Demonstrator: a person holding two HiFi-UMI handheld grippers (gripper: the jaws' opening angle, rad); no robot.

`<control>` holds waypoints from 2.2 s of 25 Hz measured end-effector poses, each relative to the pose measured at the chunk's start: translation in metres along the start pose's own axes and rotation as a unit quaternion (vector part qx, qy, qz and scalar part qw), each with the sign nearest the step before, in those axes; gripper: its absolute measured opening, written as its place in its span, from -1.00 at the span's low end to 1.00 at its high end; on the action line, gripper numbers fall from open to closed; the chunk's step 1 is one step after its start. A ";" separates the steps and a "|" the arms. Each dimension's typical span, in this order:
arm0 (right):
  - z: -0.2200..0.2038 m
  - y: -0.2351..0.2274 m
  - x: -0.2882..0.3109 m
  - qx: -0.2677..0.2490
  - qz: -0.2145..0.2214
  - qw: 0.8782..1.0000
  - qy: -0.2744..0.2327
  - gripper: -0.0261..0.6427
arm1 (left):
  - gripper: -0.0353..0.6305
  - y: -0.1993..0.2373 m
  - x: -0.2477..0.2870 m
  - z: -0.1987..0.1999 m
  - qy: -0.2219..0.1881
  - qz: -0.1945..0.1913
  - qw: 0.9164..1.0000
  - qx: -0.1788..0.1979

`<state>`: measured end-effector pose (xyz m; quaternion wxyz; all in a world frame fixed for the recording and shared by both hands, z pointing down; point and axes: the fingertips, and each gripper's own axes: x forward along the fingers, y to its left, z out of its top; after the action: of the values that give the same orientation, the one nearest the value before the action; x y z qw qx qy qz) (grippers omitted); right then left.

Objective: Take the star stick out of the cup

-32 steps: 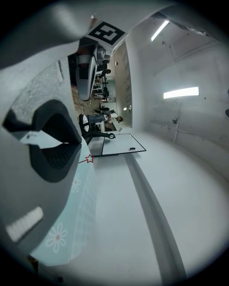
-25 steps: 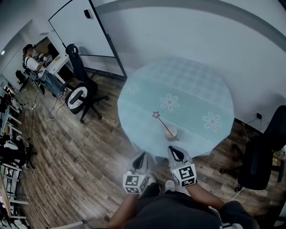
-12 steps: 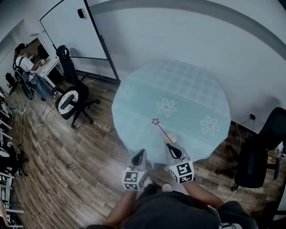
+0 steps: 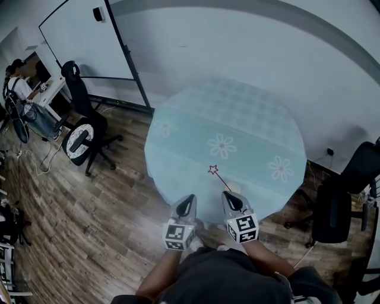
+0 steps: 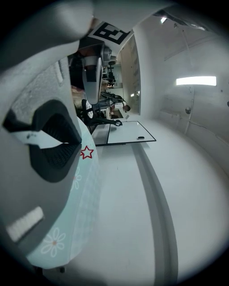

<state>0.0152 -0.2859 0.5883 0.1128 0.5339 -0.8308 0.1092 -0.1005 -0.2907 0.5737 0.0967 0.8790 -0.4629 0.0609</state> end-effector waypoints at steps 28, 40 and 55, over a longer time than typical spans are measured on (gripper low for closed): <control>-0.063 -0.046 0.063 -0.069 -0.018 0.989 0.128 -0.73 | -0.88 0.019 0.051 -0.037 0.038 0.004 0.998 -0.048; -0.075 -0.047 0.086 -0.099 0.009 0.984 0.150 -0.73 | -0.88 0.025 0.056 -0.042 0.047 0.021 0.997 -0.053; -0.064 -0.049 0.085 -0.133 0.004 0.979 0.156 -0.85 | -0.88 0.030 0.061 -0.034 0.033 0.022 0.998 -0.057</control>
<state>0.0299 -0.3600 0.6784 0.3111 0.4869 -0.8123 0.0801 -0.0916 -0.3487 0.6225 0.1604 0.8594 -0.4812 0.0651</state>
